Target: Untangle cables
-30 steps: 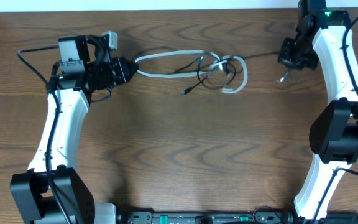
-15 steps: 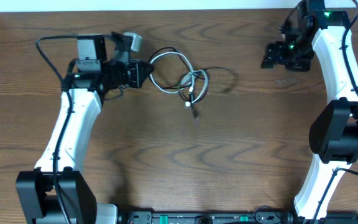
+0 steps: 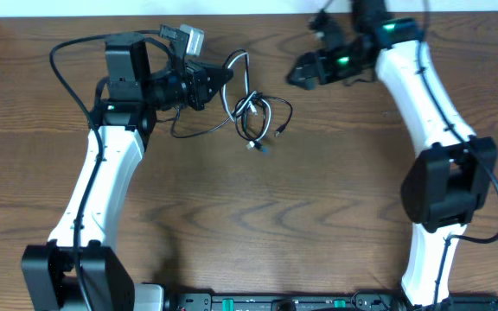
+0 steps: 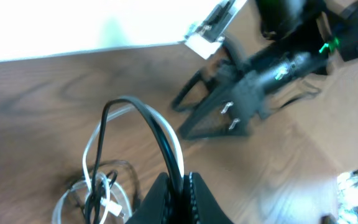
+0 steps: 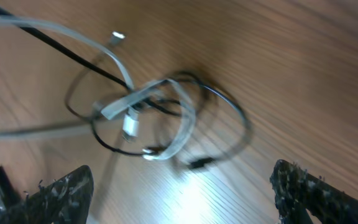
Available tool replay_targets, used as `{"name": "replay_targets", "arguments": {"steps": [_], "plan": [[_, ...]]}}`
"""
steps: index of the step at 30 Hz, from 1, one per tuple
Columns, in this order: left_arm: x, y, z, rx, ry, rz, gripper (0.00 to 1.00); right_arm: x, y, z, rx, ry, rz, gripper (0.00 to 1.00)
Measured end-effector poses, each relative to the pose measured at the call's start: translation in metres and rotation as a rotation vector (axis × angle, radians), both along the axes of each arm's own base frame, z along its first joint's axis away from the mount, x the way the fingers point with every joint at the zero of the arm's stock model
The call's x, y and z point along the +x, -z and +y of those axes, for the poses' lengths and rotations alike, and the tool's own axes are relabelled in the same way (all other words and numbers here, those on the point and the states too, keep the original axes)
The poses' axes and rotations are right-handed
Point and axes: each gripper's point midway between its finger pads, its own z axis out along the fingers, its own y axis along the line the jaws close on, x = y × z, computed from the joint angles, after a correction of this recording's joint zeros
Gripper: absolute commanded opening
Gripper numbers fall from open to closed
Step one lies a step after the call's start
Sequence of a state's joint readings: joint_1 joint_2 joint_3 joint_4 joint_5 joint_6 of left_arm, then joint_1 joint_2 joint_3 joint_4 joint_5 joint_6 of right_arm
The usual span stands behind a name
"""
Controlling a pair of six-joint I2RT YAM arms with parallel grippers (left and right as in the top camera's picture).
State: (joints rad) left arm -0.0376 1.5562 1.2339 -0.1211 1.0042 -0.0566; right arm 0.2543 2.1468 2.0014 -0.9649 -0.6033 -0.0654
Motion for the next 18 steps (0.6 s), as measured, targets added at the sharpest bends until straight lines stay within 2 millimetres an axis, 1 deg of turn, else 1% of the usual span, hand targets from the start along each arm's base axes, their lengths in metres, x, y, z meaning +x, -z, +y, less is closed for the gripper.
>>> {"name": "replay_targets", "arguments": {"steps": [1,3,5,7,9,11,14,17,18], "plan": [[-0.001,-0.005,-0.001,-0.015,0.005,-0.006,0.07,-0.001,-0.001,0.010,0.003,-0.012,-0.010,0.88],[-0.007,-0.024,-0.004,-0.061,0.023,-0.019,0.07,-0.007,-0.002,0.035,-0.006,-0.047,-0.041,0.88],[-0.014,-0.036,-0.007,-0.090,0.039,-0.023,0.07,-0.012,-0.001,0.046,-0.024,-0.092,-0.067,0.86],[-0.019,-0.043,-0.008,-0.109,0.051,-0.020,0.07,-0.015,0.000,0.050,-0.037,-0.124,-0.090,0.84],[-0.023,-0.049,-0.009,-0.123,0.054,-0.016,0.07,-0.016,0.001,0.049,-0.057,-0.176,-0.125,0.81],[-0.026,-0.053,-0.009,-0.132,0.057,-0.011,0.07,-0.017,0.002,0.049,-0.065,-0.212,-0.150,0.76],[-0.029,-0.056,-0.010,-0.143,0.062,-0.005,0.07,-0.018,0.003,0.050,-0.066,-0.238,-0.165,0.72],[-0.031,-0.058,-0.011,-0.153,0.075,0.004,0.07,-0.022,0.010,0.054,-0.060,-0.307,-0.182,0.74],[-0.032,-0.058,-0.012,-0.157,0.083,0.006,0.08,-0.025,0.015,0.057,-0.059,-0.345,-0.185,0.74]]}}
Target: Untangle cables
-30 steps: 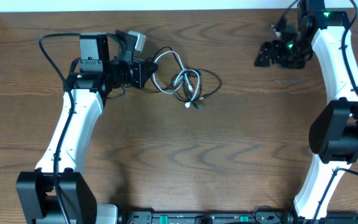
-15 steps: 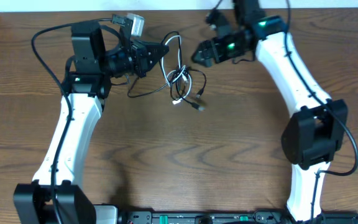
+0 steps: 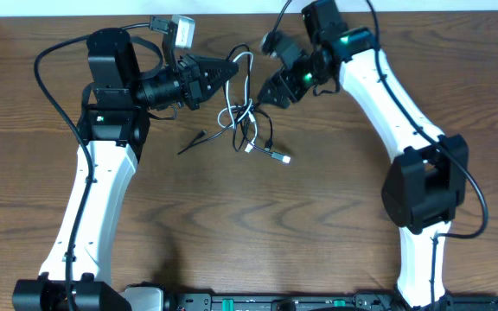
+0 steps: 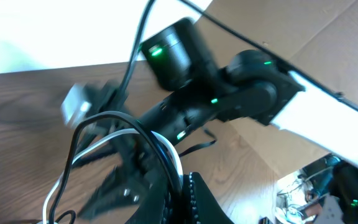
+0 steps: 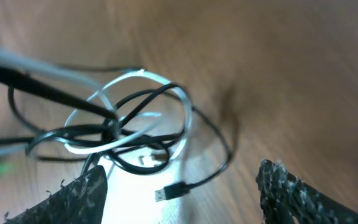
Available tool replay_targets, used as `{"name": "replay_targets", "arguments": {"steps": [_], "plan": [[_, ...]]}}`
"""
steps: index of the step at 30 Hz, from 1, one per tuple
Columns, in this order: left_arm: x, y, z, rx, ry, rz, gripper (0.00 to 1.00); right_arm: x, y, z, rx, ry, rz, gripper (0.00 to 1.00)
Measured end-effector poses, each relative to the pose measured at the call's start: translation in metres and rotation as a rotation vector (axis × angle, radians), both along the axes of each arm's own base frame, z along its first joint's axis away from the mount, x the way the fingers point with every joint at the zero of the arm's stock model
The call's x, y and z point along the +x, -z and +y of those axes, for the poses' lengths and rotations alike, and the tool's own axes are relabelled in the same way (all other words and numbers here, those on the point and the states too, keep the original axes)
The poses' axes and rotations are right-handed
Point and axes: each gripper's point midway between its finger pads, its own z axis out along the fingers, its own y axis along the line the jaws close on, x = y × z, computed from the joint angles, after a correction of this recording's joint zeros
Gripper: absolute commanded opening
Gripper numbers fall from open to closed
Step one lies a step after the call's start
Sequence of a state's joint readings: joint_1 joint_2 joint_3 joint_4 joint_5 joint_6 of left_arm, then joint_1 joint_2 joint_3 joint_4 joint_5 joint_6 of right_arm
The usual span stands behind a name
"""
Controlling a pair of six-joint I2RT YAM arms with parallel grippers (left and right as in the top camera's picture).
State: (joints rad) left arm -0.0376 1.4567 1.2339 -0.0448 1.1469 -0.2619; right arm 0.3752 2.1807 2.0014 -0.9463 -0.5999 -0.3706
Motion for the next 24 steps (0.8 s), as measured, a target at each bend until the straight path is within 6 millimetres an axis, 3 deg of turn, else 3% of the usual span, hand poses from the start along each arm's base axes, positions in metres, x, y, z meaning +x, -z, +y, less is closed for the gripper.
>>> {"name": "replay_targets", "arguments": {"steps": [2,4,9,12,18,24], "plan": [[-0.002,-0.001,-0.001,-0.007,0.016,0.002,0.08,-0.016,0.014,0.009,-0.005,-0.122,0.005,0.75],[-0.004,-0.002,-0.002,-0.012,0.028,0.003,0.07,-0.029,0.021,0.016,-0.005,-0.211,-0.002,0.71],[-0.006,-0.002,-0.003,-0.016,0.039,0.004,0.08,-0.031,0.016,0.036,0.033,-0.336,-0.117,0.47],[-0.007,-0.003,-0.003,-0.023,0.044,0.014,0.08,-0.027,0.021,0.048,0.061,-0.371,-0.161,0.45],[-0.008,-0.003,-0.004,-0.031,0.044,0.031,0.07,-0.038,0.055,0.064,0.085,-0.419,-0.094,0.42],[-0.007,-0.005,-0.004,-0.031,0.044,0.019,0.08,-0.044,0.044,0.077,0.170,-0.433,-0.079,0.36]]}}
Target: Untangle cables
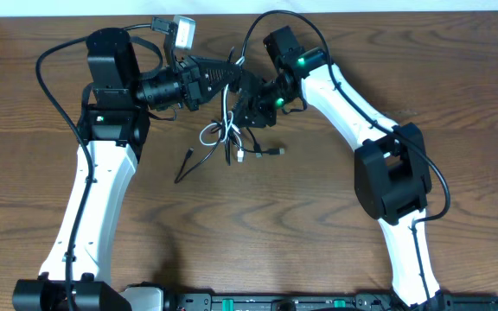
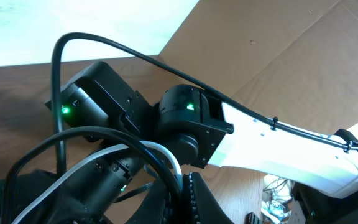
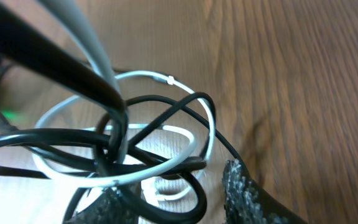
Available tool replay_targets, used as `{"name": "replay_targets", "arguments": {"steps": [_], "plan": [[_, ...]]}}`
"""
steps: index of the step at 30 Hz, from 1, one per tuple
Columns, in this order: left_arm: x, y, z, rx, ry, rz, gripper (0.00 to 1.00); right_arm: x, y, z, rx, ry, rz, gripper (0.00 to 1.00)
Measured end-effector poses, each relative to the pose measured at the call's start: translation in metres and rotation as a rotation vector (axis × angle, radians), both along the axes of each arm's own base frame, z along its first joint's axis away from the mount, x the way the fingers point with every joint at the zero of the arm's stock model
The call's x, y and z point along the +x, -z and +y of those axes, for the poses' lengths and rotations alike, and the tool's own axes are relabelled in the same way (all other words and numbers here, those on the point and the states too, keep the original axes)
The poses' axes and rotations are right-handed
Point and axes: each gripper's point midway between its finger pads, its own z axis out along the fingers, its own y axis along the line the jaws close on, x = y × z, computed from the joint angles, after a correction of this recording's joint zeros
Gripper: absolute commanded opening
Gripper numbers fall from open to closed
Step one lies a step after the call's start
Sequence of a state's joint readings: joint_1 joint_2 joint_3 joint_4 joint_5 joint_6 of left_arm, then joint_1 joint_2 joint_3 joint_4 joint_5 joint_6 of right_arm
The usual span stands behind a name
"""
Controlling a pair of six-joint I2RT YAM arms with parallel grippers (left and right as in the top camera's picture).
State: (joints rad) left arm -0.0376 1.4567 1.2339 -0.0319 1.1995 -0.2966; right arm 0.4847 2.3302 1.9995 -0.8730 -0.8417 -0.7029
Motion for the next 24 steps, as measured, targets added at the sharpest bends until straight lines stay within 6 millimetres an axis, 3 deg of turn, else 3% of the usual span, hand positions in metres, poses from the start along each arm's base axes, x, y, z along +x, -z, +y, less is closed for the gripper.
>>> {"name": "replay_targets", "arguments": {"steps": [3,8,13,24], "plan": [[0.000,-0.001,0.000,-0.002,0.001,0.000,0.08,0.001,-0.011,0.005,0.068,-0.001,0.023,0.35],[0.000,-0.001,0.000,-0.006,0.001,0.008,0.07,0.005,-0.037,0.014,0.215,-0.003,0.077,0.13],[0.000,-0.001,0.000,-0.008,0.000,0.011,0.07,0.007,-0.041,0.015,0.217,0.061,0.183,0.34],[0.015,0.004,0.007,0.025,-0.098,0.011,0.07,0.049,-0.036,-0.013,0.114,0.563,0.693,0.38]]}}
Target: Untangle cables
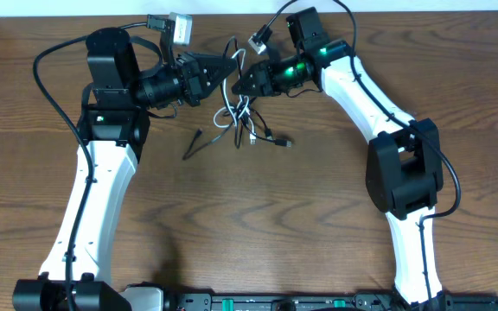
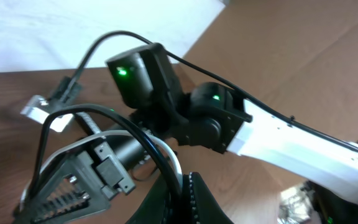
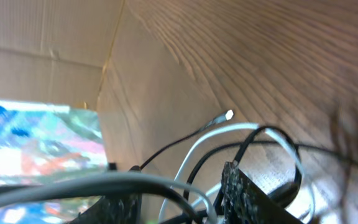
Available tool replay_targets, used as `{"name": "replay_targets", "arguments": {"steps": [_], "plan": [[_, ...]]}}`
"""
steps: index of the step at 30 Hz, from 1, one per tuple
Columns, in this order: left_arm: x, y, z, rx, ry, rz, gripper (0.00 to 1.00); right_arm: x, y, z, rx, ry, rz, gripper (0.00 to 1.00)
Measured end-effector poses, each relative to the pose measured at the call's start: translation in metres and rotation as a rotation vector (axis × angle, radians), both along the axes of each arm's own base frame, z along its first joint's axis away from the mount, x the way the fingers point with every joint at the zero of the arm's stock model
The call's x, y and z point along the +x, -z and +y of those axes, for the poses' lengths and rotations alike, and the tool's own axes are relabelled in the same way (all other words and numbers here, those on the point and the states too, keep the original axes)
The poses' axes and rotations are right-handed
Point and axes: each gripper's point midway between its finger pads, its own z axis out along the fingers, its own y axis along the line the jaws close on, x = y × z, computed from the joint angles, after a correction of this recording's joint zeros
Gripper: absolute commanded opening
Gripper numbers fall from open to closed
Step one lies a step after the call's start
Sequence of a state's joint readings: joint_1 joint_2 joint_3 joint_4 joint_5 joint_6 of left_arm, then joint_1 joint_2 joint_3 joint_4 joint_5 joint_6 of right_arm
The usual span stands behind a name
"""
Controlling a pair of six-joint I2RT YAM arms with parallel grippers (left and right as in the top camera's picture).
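Note:
A tangle of black and white cables [image 1: 239,117] hangs between my two grippers at the back middle of the table, its lower loops on the wood. My left gripper [image 1: 221,76] is shut on a black and a white strand [image 2: 157,146], which arch up out of its fingers [image 2: 194,190]. From the right, my right gripper [image 1: 243,86] reaches into the top of the tangle. In the right wrist view its fingers [image 3: 241,190] stand narrowed around several strands [image 3: 185,155]. Loose plug ends lie at the left [image 1: 194,143] and the right [image 1: 285,144].
The wooden table [image 1: 258,225] ends at a white wall behind both grippers. The two arms cross close together over the back edge. A cardboard wall [image 2: 303,68] shows in the left wrist view behind the right arm [image 2: 278,146]. Both arm bases stand at the front.
My right gripper has moved up and back from low inside the tangle to beside my left gripper's tip. The cable loops have shifted a little to the right. My left gripper still holds its strands.
My left gripper held the black and white strands throughout, first low over the table, then raised. My right gripper started open and far right, came to the tangle, then narrowed its jaws inside the loops. It now sits higher with strands between its fingers.

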State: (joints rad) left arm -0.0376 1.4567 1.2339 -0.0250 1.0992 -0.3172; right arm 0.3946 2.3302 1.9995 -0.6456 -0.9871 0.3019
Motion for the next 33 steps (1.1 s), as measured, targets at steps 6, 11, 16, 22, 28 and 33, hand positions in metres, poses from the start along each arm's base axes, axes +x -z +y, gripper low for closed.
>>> {"name": "replay_targets", "arguments": {"steps": [6,11,16,22,28,33], "plan": [[0.005,0.002,0.003,0.011,-0.031,0.001,0.08,-0.013,0.030,0.005,-0.184,0.132,0.169,0.35],[0.005,0.002,0.003,0.011,-0.034,0.002,0.07,-0.012,0.041,0.005,-0.260,0.185,0.166,0.20],[0.005,0.002,0.003,0.012,-0.035,0.001,0.07,-0.010,0.050,-0.003,-0.327,0.230,0.171,0.02],[0.017,-0.015,0.016,-0.043,-0.092,-0.021,0.07,-0.014,0.072,-0.030,-0.499,0.299,0.193,0.16],[0.025,-0.063,0.055,-0.168,-0.151,-0.118,0.07,-0.007,0.089,-0.091,-0.677,0.396,0.226,0.36],[0.024,-0.069,0.077,-0.238,-0.175,-0.031,0.08,0.010,0.093,-0.147,-0.722,0.468,0.252,0.38]]}}
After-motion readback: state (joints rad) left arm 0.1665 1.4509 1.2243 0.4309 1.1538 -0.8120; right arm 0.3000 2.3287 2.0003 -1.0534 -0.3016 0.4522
